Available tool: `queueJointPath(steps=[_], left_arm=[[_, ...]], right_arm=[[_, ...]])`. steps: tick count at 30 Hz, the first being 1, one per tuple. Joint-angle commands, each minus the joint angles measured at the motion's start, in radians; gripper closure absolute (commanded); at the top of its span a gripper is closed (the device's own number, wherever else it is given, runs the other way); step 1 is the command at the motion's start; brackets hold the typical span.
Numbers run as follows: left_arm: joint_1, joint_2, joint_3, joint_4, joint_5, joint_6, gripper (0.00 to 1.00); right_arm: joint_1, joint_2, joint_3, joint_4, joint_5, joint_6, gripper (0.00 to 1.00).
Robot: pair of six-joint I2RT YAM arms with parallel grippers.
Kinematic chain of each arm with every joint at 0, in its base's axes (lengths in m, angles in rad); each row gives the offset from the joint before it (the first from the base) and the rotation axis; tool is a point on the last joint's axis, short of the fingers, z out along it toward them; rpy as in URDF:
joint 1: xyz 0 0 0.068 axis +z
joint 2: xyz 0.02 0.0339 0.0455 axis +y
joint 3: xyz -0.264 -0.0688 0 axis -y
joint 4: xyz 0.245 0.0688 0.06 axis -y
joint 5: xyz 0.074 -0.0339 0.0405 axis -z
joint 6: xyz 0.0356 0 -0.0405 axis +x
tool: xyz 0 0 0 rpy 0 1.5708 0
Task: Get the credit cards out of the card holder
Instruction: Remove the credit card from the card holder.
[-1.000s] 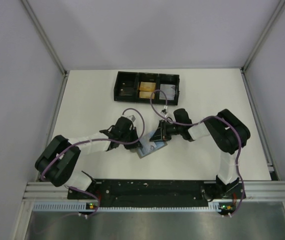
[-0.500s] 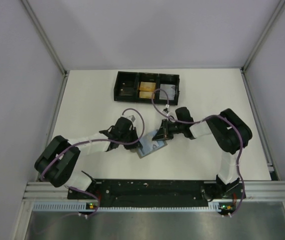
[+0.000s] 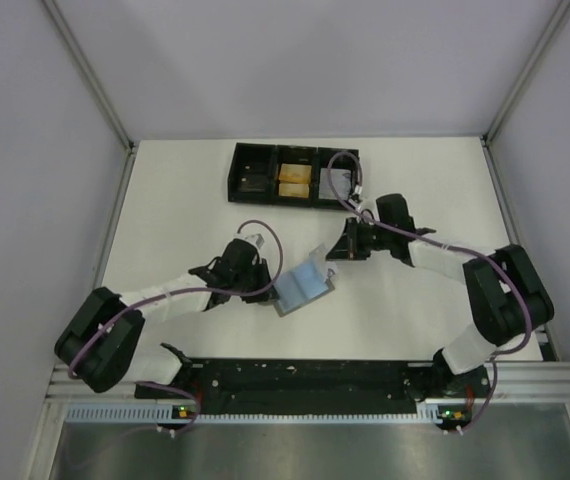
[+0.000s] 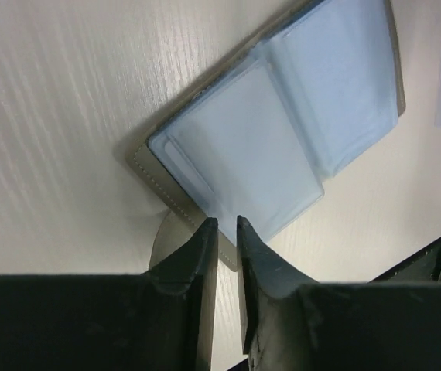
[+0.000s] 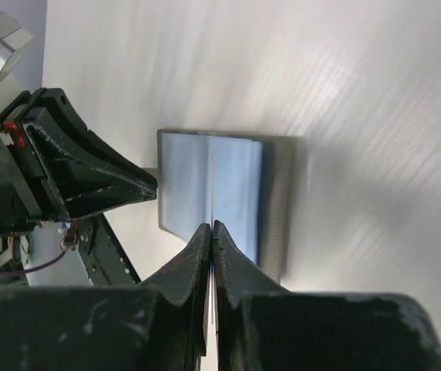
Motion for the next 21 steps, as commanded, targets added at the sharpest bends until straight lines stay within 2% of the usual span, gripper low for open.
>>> queueJointPath(steps=[1,4,5,7,9,13,17,21], left_arm=[[0.002,-0.165,0.007,-0.023,-0.020,0.058,0.72],[0.007,-0.261,0.048,-0.026,-0.012,0.136,0.40],[0.011,-0.291,0.064,-0.028,0.002,0.162,0.33],[0.022,-0.340,0.093,-0.026,0.049,0.231,0.26],[0.025,-0.384,0.125,-0.014,0.098,0.306,0.22],[0.027,-0.447,0.173,0.018,0.252,0.406,0.22],[0.027,-0.438,0.243,-0.015,0.405,0.471,0.22],[0.028,-0.412,0.274,-0.040,0.451,0.489,0.22]], right_arm=[[-0.005,-0.132,0.057,-0.081,-0.018,-0.072,1.00],[0.001,-0.204,0.066,-0.121,-0.056,-0.099,1.00],[0.008,-0.226,0.073,-0.136,-0.067,-0.116,1.00],[0.023,-0.263,0.080,-0.163,-0.099,-0.141,1.00],[0.041,-0.293,0.093,-0.180,-0.145,-0.165,1.00],[0.098,-0.352,0.116,-0.222,-0.223,-0.223,1.00],[0.139,-0.387,0.148,-0.264,-0.294,-0.277,1.00],[0.172,-0.413,0.175,-0.285,-0.340,-0.314,1.00]])
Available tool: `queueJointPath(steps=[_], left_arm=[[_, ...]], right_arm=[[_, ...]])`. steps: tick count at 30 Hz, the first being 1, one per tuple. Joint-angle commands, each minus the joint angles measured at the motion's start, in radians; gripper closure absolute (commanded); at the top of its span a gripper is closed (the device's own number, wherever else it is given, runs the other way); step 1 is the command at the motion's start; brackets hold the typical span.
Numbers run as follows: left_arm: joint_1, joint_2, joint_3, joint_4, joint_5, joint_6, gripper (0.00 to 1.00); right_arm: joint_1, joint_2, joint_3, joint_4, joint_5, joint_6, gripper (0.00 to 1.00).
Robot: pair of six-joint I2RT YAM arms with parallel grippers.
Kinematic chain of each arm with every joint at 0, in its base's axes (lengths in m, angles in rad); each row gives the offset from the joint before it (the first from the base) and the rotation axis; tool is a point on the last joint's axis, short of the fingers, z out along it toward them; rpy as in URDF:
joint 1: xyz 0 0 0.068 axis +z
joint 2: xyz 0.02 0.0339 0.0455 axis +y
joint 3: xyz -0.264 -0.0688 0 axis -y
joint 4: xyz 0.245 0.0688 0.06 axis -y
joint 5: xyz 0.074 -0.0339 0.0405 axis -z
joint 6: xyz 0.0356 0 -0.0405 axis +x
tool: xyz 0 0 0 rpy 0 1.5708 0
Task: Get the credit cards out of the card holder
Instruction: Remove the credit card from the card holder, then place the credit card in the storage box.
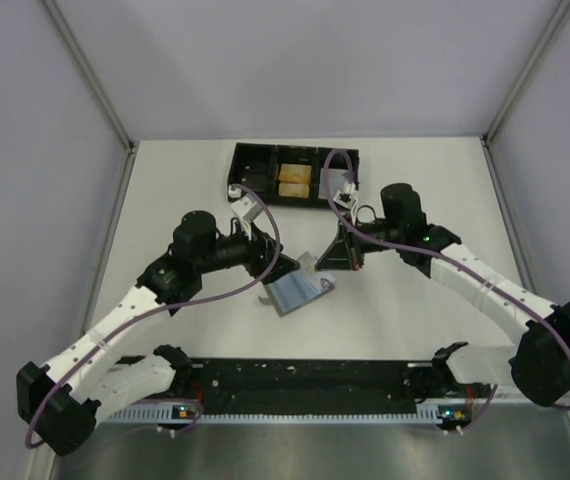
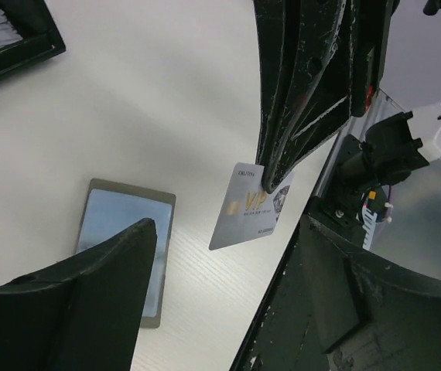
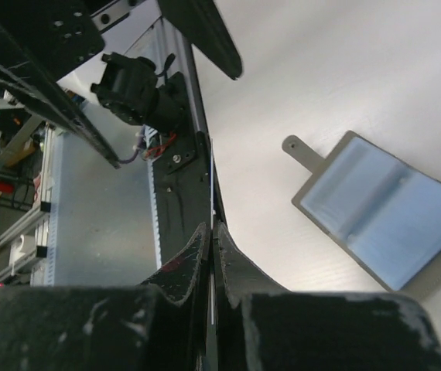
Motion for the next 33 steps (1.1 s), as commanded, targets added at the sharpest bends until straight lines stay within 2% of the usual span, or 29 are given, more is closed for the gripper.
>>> queueJointPath(steps=[1,8,11,13,18,19,21,25,29,31,33], left_arm=[[0.002,0.026,0.050,0.009,0.147,0.074,0.22],[0.001,0.091,0.058,0.106,0.325,0.021,0.31],[0.002,0.109,0.049,0.155,0.366,-0.007,0.42],[0.001,0.121,0.044,0.181,0.399,-0.025,0.52],[0.001,0.132,0.037,0.186,0.432,-0.038,0.96],[0.001,0.126,0.031,0.189,0.420,-0.039,1.00],[0.001,0.095,0.017,0.200,0.362,-0.053,1.00],[0.012,-0.025,-0.037,0.238,0.062,-0.148,1.00],[0.010,-0.164,-0.204,0.488,-0.122,-0.347,1.00],[0.010,-0.190,-0.261,0.583,-0.164,-0.431,1.00],[0.012,-0.192,-0.298,0.675,-0.175,-0.503,1.00]], right_arm=[[0.036,-0.049,0.070,-0.031,-0.092,-0.087,1.00],[0.071,-0.055,0.090,-0.063,-0.100,-0.123,1.00],[0.077,-0.055,0.096,-0.067,-0.103,-0.133,1.00],[0.079,-0.055,0.098,-0.067,-0.103,-0.137,1.00],[0.079,-0.056,0.104,-0.066,-0.079,-0.137,1.00],[0.079,-0.059,0.104,-0.067,-0.060,-0.135,1.00],[0.079,-0.067,0.105,-0.066,-0.004,-0.123,0.82],[0.074,-0.119,0.078,-0.019,0.150,-0.063,0.51],[0.054,-0.222,-0.058,0.248,0.250,0.144,0.34],[0.054,-0.242,-0.138,0.412,0.276,0.262,0.28],[0.056,-0.239,-0.224,0.639,0.273,0.386,0.27]])
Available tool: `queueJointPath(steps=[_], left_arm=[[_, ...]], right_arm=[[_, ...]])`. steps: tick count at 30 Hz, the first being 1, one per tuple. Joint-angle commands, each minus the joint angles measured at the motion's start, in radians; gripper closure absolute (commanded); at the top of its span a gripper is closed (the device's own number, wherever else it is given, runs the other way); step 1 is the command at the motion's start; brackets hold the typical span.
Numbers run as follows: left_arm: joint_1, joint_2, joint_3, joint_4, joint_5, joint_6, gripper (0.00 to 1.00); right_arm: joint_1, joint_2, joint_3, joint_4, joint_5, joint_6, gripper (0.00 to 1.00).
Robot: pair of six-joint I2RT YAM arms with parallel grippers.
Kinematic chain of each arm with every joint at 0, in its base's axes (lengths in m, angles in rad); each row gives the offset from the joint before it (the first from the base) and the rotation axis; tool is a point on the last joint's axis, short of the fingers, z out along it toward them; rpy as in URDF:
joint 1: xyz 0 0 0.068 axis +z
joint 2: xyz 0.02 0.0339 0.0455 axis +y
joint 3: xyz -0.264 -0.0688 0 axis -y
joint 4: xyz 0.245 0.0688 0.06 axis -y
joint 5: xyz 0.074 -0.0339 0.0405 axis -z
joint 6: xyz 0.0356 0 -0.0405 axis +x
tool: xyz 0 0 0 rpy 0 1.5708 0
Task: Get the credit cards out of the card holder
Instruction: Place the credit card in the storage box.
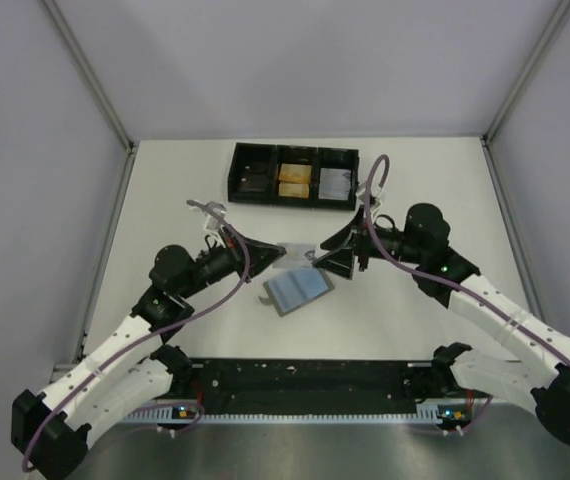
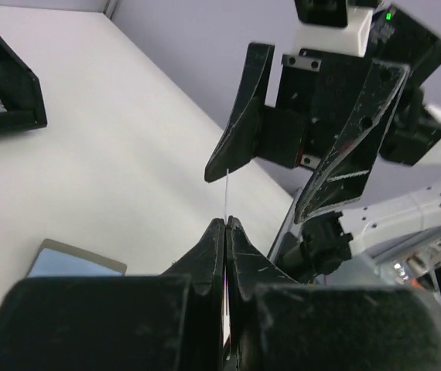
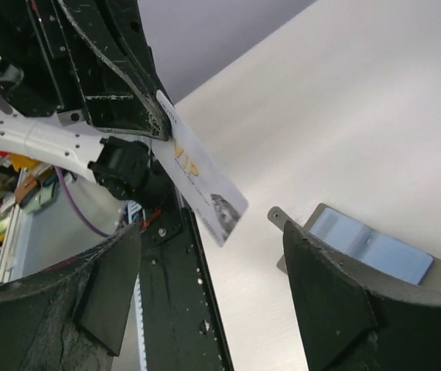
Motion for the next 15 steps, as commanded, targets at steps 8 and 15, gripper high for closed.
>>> queueJointPath(steps=[8,15], left_arm=[[0.001,-0.002,-0.109,0.428,-0.179,-0.368,1.00],[0.001,0.019,-0.097,0.454,-0.165,-0.392,1.00]], right_arm=[[0.041,0.043,-0.236,0.781,0.180,0.493,0.25],[0.043,0.066,-0.239,0.869,0.172,0.542,0.37]])
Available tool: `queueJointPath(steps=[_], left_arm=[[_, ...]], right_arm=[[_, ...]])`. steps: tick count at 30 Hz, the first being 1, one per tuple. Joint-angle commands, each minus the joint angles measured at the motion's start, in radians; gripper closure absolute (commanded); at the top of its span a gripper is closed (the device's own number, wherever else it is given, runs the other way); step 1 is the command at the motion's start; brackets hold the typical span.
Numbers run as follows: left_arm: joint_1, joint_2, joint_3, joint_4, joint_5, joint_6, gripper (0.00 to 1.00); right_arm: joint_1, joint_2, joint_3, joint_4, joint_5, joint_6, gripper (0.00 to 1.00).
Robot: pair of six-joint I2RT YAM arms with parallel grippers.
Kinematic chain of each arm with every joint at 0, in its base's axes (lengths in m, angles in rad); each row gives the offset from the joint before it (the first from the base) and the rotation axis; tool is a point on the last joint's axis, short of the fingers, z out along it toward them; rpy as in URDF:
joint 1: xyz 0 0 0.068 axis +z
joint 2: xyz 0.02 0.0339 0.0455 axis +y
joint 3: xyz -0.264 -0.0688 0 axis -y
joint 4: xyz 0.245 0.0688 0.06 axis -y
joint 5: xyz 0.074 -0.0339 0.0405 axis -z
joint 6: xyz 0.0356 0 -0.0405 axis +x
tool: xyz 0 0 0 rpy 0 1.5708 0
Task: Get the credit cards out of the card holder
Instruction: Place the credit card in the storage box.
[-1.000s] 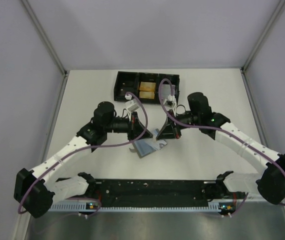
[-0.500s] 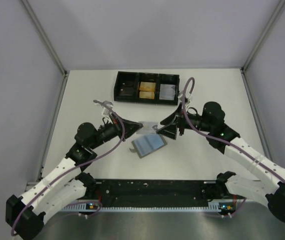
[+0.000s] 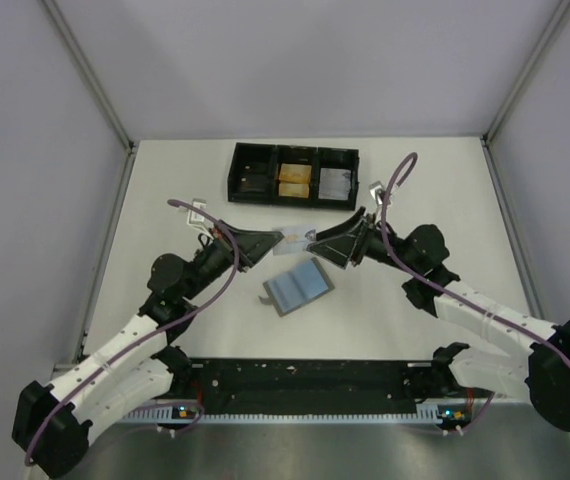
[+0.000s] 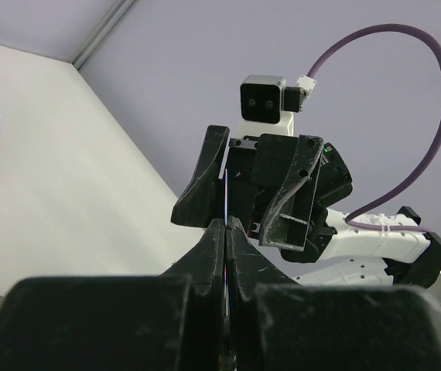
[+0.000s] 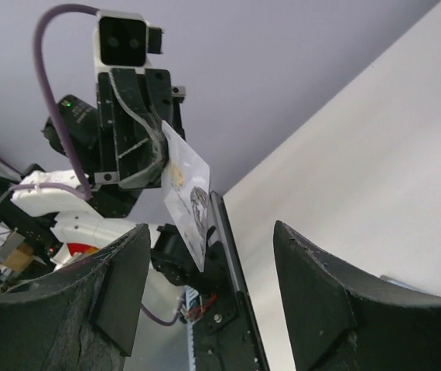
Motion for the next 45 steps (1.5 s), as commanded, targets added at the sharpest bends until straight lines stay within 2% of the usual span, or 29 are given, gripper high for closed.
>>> queueJointPath(steps=[1,6,9,11,13,14,16,17,18,21,23,26,30,34,39,45], left_arm=[[0.001,0.014,0.019,0.094,0.005,-0.037,1.00],[0.002,0.034,0.008,0.133,0.008,-0.060,1.00],[0.001,0.031,0.003,0.140,-0.010,-0.070,1.00],[0.002,0.028,-0.001,0.147,-0.022,-0.065,1.00],[0.001,0.027,0.000,0.133,-0.028,-0.054,1.00],[0.002,0.027,0.003,0.125,-0.034,-0.045,1.00],[0.002,0.020,-0.001,0.110,-0.067,-0.019,0.98],[0.004,0.013,-0.010,0.101,-0.086,0.001,0.93],[0.012,-0.004,-0.007,0.060,-0.103,0.025,0.83],[0.030,-0.058,0.051,-0.195,-0.165,0.158,0.49],[0.048,-0.079,0.104,-0.353,-0.232,0.238,0.33],[0.119,-0.085,0.198,-0.551,-0.289,0.350,0.21],[0.217,-0.012,0.360,-0.802,-0.347,0.559,0.16],[0.266,0.115,0.526,-1.013,-0.375,0.643,0.13],[0.323,0.131,0.484,-0.967,-0.294,0.638,0.13],[0.329,0.086,0.462,-1.004,-0.407,0.668,0.14]], right_arm=[[0.013,0.013,0.016,0.167,0.009,0.060,0.38],[0.023,0.043,0.041,0.189,-0.022,0.074,0.49],[0.033,0.059,0.051,0.177,-0.029,0.068,0.61],[0.036,0.065,0.053,0.178,-0.029,0.066,0.75],[0.035,0.059,0.053,0.168,-0.023,0.054,0.95],[0.035,0.053,0.058,0.146,-0.013,0.045,1.00],[0.030,0.033,0.074,0.073,0.009,-0.007,1.00],[0.023,0.027,0.085,0.030,0.018,-0.024,1.00],[0.014,0.021,0.096,-0.012,0.030,-0.037,1.00],[-0.046,0.016,0.119,-0.098,0.052,-0.049,1.00],[-0.094,0.022,0.131,-0.154,0.070,-0.055,1.00],[-0.167,0.050,0.188,-0.285,0.118,-0.106,1.00],[-0.235,0.146,0.327,-0.490,0.242,-0.184,1.00],[-0.298,0.330,0.477,-0.618,0.313,-0.213,1.00],[-0.332,0.572,0.694,-0.711,0.378,-0.234,1.00],[-0.332,0.809,0.939,-0.806,0.461,-0.233,1.00]])
